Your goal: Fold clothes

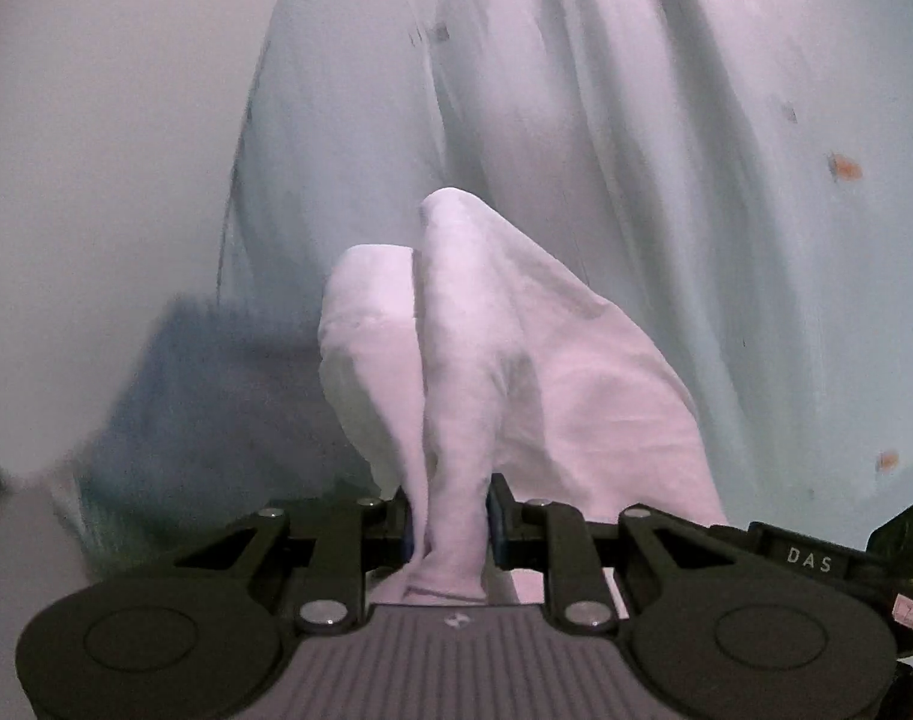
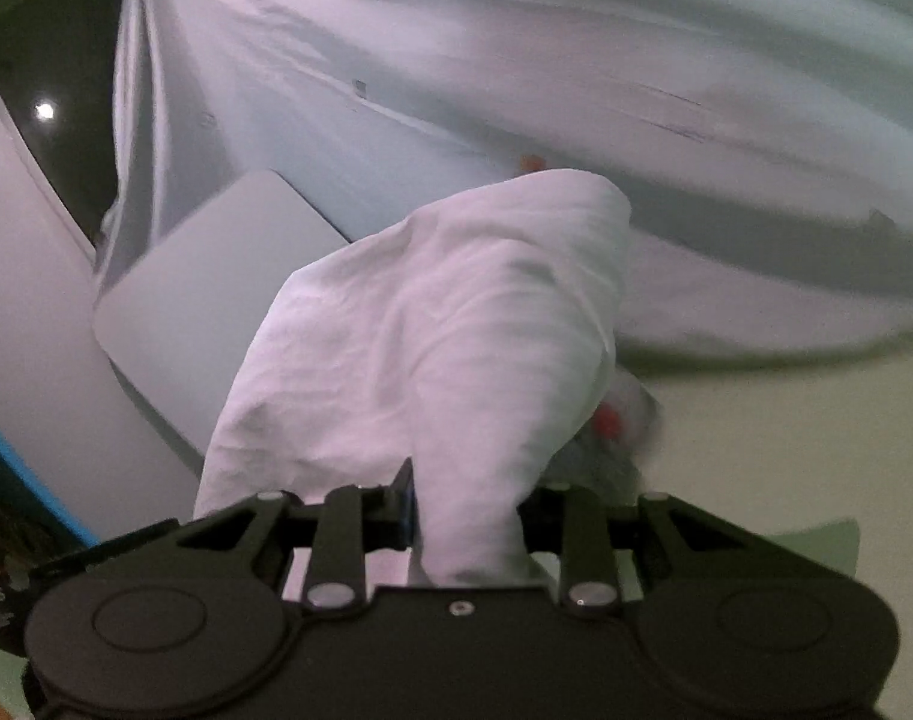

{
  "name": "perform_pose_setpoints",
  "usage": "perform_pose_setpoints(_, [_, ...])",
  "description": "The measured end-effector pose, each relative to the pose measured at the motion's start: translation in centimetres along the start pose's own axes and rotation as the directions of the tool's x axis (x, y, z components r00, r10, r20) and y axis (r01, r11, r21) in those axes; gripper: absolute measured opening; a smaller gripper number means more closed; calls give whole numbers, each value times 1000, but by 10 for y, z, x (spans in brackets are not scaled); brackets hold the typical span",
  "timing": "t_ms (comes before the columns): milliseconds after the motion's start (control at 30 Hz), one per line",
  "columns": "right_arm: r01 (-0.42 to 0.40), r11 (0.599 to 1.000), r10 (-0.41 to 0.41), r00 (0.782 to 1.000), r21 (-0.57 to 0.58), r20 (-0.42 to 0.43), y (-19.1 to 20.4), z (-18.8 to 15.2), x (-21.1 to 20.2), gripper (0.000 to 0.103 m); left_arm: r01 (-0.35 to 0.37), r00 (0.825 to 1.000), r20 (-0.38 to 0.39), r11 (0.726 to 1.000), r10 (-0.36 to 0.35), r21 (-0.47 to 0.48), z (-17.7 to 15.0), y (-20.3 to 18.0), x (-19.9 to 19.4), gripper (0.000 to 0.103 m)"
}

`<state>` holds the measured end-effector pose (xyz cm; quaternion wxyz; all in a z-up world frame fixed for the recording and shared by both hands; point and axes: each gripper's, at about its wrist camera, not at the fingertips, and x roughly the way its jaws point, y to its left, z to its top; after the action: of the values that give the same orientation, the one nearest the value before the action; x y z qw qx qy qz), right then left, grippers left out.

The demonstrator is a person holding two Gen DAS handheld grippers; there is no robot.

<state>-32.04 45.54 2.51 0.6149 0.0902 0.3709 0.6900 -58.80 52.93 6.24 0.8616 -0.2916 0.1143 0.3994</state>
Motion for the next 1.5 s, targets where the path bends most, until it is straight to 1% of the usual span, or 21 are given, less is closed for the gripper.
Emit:
perform_pose_setpoints(133, [-36, 999, 36, 999, -33, 19, 31, 37, 67, 29, 16, 998, 62, 999, -13, -43, 62, 53, 22, 25])
perform_pose_setpoints(200, [-38, 999, 39, 999, -31, 7, 37, 46, 102, 31, -3, 997, 71, 998, 8, -62, 80, 81, 41, 28])
perform_pose_setpoints(267, [-7, 1000, 7, 1000, -23, -22, 36, 47, 139, 35, -46, 997, 54, 996, 51, -81, 89, 110, 66, 35])
perform_pose_setpoints(333, [74, 997, -75, 995, -17, -67, 24, 37, 182, 42, -120, 993, 4, 986, 121, -114, 84, 143, 101, 40])
perform_pose_setpoints(400, [161, 987, -158, 981, 10, -115, 6, 23, 220, 57, -211, 976, -86, 964, 199, -159, 66, 178, 140, 42])
perform_pose_setpoints(433, [199, 979, -192, 971, 34, -139, -5, 15, 236, 60, -248, 965, -127, 951, 228, -184, 57, 194, 158, 44])
perform_pose_setpoints(467, [237, 970, -225, 961, 58, -164, -16, 7, 251, 66, -245, 966, -140, 941, 217, -232, 48, 209, 168, 47])
perform_pose_setpoints(500, [231, 971, -219, 961, 56, -168, -16, 7, 252, 71, -230, 970, -138, 934, 198, -275, 42, 219, 172, 49])
perform_pose_setpoints(567, [220, 974, -208, 962, 51, -175, -17, 8, 255, 74, -201, 978, -126, 925, 169, -322, 39, 230, 173, 61])
perform_pose_setpoints(600, [214, 976, -203, 963, 49, -178, -17, 9, 256, 77, -201, 977, -132, 923, 165, -329, 39, 233, 174, 65])
perform_pose_setpoints(633, [222, 975, -216, 961, 18, -176, -12, 9, 255, 79, -205, 976, -137, 923, 168, -326, 39, 235, 174, 70])
perform_pose_setpoints(700, [239, 970, -242, 955, -34, -169, -6, 12, 254, 86, -218, 973, -136, 928, 184, -303, 40, 231, 173, 73])
perform_pose_setpoints(833, [302, 941, -324, 934, -151, -151, 14, 7, 244, 99, -301, 953, -99, 937, 288, -179, 44, 208, 157, 84])
perform_pose_setpoints(900, [314, 922, -345, 932, -229, -113, 27, 0, 228, 101, -319, 947, -62, 940, 314, -118, 45, 192, 145, 90])
perform_pose_setpoints(967, [325, 897, -359, 931, -300, -65, 41, -7, 210, 102, -286, 958, -19, 955, 285, -80, 44, 178, 124, 97])
perform_pose_setpoints(1033, [344, 876, -368, 930, -337, -7, 57, -14, 188, 102, -283, 958, 36, 958, 285, -37, 42, 161, 100, 102])
perform_pose_setpoints(1133, [371, 857, -376, 925, -358, 59, 75, -24, 153, 103, -294, 951, 98, 956, 292, 4, 36, 137, 64, 103])
perform_pose_setpoints(1233, [424, 835, -406, 905, -352, 128, 87, -35, 119, 102, -276, 952, 140, 961, 273, -2, 28, 116, 33, 103])
perform_pose_setpoints(1300, [433, 834, -411, 901, -343, 137, 91, -41, 96, 102, -288, 944, 163, 957, 288, -21, 17, 103, 14, 103])
perform_pose_setpoints(1400, [401, 849, -382, 916, -345, 124, 95, -52, 64, 103, -306, 931, 195, 951, 309, -44, -1, 83, -14, 103])
perform_pose_setpoints(1500, [402, 836, -386, 915, -374, 120, 98, -68, 31, 103, -300, 940, 182, 953, 290, 30, -24, 60, -37, 103])
